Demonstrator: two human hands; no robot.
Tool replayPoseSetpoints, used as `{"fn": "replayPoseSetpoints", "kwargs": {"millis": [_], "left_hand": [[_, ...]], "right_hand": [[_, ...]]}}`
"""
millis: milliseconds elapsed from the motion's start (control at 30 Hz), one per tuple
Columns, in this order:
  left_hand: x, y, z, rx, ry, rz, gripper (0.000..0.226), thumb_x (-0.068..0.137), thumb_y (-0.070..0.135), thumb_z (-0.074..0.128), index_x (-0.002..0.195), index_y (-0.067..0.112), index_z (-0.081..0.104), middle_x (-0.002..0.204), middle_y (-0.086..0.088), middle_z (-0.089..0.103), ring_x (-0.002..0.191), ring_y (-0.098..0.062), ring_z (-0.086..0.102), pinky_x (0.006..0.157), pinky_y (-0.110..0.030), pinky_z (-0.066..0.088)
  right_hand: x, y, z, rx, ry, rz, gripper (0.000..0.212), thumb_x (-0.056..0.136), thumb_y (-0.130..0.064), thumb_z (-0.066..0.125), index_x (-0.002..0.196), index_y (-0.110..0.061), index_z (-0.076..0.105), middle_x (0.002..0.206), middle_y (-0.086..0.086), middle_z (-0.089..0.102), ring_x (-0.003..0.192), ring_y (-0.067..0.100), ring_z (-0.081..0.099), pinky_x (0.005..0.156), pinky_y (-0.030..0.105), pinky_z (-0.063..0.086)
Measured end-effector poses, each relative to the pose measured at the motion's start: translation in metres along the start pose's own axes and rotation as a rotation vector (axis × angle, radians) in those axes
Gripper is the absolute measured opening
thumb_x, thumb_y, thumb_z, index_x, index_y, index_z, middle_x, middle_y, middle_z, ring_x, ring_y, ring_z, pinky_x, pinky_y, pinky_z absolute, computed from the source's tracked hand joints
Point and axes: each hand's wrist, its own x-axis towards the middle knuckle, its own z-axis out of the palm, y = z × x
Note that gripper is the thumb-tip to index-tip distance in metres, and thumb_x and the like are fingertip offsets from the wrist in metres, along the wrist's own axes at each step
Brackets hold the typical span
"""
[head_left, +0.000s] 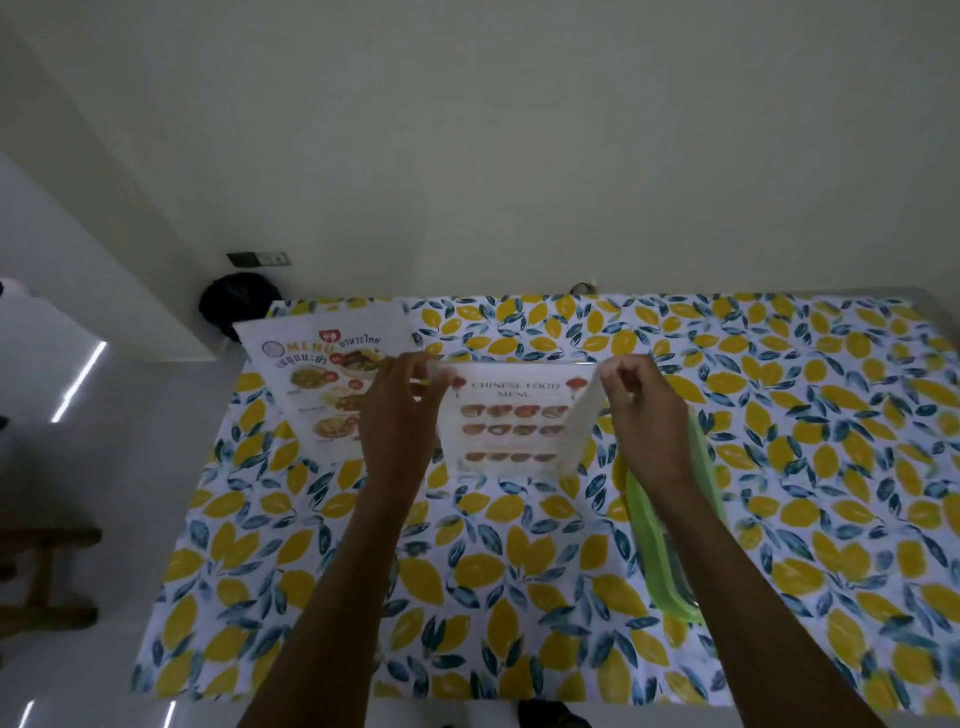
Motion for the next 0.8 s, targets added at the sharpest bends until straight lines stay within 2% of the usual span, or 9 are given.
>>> {"fn": "replayPoseSetpoints", "kwargs": {"millis": [100, 200, 267, 333, 400, 500, 633, 733, 800], "left_hand": [[0.029, 0.001, 0.015, 0.029, -0.041, -0.037, 0.035, 0.088, 0.051, 0.060, 0.105, 0.020, 0.064, 0.103, 0.001, 0.067, 0.088, -0.018, 0.066, 0.070, -0.035, 0.053], [0.042, -0.003, 0.025, 0.006, -0.065, -0.093, 0.029, 0.088, 0.047, 0.062, 0.103, 0.022, 0.061, 0.105, 0.000, 0.066, 0.088, -0.020, 0.067, 0.070, -0.039, 0.054], [0.044, -0.005, 0.027, -0.024, -0.069, -0.109, 0.027, 0.084, 0.055, 0.057, 0.098, 0.032, 0.056, 0.102, 0.003, 0.066, 0.084, -0.019, 0.068, 0.069, -0.046, 0.056], [0.044, -0.006, 0.028, -0.024, -0.061, -0.111, 0.026, 0.082, 0.059, 0.053, 0.096, 0.037, 0.052, 0.100, 0.004, 0.067, 0.081, -0.017, 0.068, 0.068, -0.047, 0.057], [0.045, -0.006, 0.030, -0.011, -0.046, -0.102, 0.013, 0.086, 0.051, 0.058, 0.090, 0.042, 0.050, 0.098, 0.005, 0.067, 0.080, -0.016, 0.068, 0.068, -0.045, 0.057], [0.046, -0.006, 0.030, 0.002, -0.043, -0.119, 0.008, 0.088, 0.046, 0.061, 0.084, 0.043, 0.055, 0.095, 0.008, 0.067, 0.078, -0.013, 0.067, 0.065, -0.043, 0.057], [0.046, -0.014, 0.034, 0.017, -0.047, -0.164, 0.034, 0.085, 0.059, 0.052, 0.099, 0.031, 0.065, 0.094, 0.010, 0.068, 0.079, -0.010, 0.066, 0.056, -0.046, 0.058], [0.042, -0.015, 0.036, 0.022, -0.030, -0.156, 0.041, 0.085, 0.063, 0.049, 0.103, 0.030, 0.065, 0.098, 0.011, 0.068, 0.083, -0.010, 0.066, 0.064, -0.044, 0.058], [0.039, -0.015, 0.036, 0.014, -0.027, -0.153, 0.044, 0.086, 0.064, 0.047, 0.104, 0.028, 0.064, 0.103, 0.010, 0.065, 0.085, -0.012, 0.065, 0.069, -0.044, 0.057]], "right_hand": [[0.029, 0.003, 0.011, -0.027, -0.014, -0.027, 0.023, 0.101, -0.039, 0.051, 0.090, -0.019, 0.052, 0.072, -0.011, 0.054, 0.066, -0.006, 0.053, 0.058, 0.010, 0.036], [0.046, 0.011, 0.019, -0.040, -0.024, -0.040, 0.030, 0.102, -0.041, 0.049, 0.090, -0.014, 0.052, 0.067, -0.006, 0.051, 0.058, 0.003, 0.048, 0.052, 0.016, 0.033], [0.050, 0.018, 0.024, -0.039, -0.023, -0.052, 0.033, 0.102, -0.042, 0.048, 0.090, -0.012, 0.051, 0.066, -0.005, 0.049, 0.058, 0.008, 0.047, 0.054, 0.024, 0.035], [0.050, 0.022, 0.027, -0.028, -0.026, -0.043, 0.031, 0.102, -0.043, 0.047, 0.091, -0.013, 0.052, 0.069, -0.008, 0.050, 0.063, 0.010, 0.049, 0.055, 0.027, 0.037], [0.050, 0.024, 0.030, -0.024, -0.031, -0.021, 0.029, 0.101, -0.043, 0.047, 0.093, -0.016, 0.053, 0.073, -0.011, 0.052, 0.066, 0.009, 0.052, 0.057, 0.025, 0.037], [0.050, 0.024, 0.031, -0.020, -0.037, -0.011, 0.025, 0.101, -0.042, 0.048, 0.093, -0.019, 0.052, 0.075, -0.011, 0.055, 0.068, 0.005, 0.054, 0.057, 0.025, 0.039], [0.047, 0.026, 0.030, -0.006, -0.038, -0.017, 0.023, 0.102, -0.038, 0.050, 0.094, -0.016, 0.055, 0.082, -0.002, 0.064, 0.073, 0.015, 0.060, 0.063, 0.035, 0.048], [0.043, 0.026, 0.031, 0.000, -0.048, 0.002, 0.024, 0.101, -0.037, 0.050, 0.094, -0.015, 0.056, 0.082, -0.001, 0.064, 0.074, 0.017, 0.060, 0.065, 0.037, 0.049], [0.042, 0.026, 0.030, 0.015, -0.061, 0.022, 0.022, 0.101, -0.036, 0.051, 0.098, -0.015, 0.058, 0.087, -0.002, 0.065, 0.078, 0.016, 0.061, 0.067, 0.034, 0.047]]}}
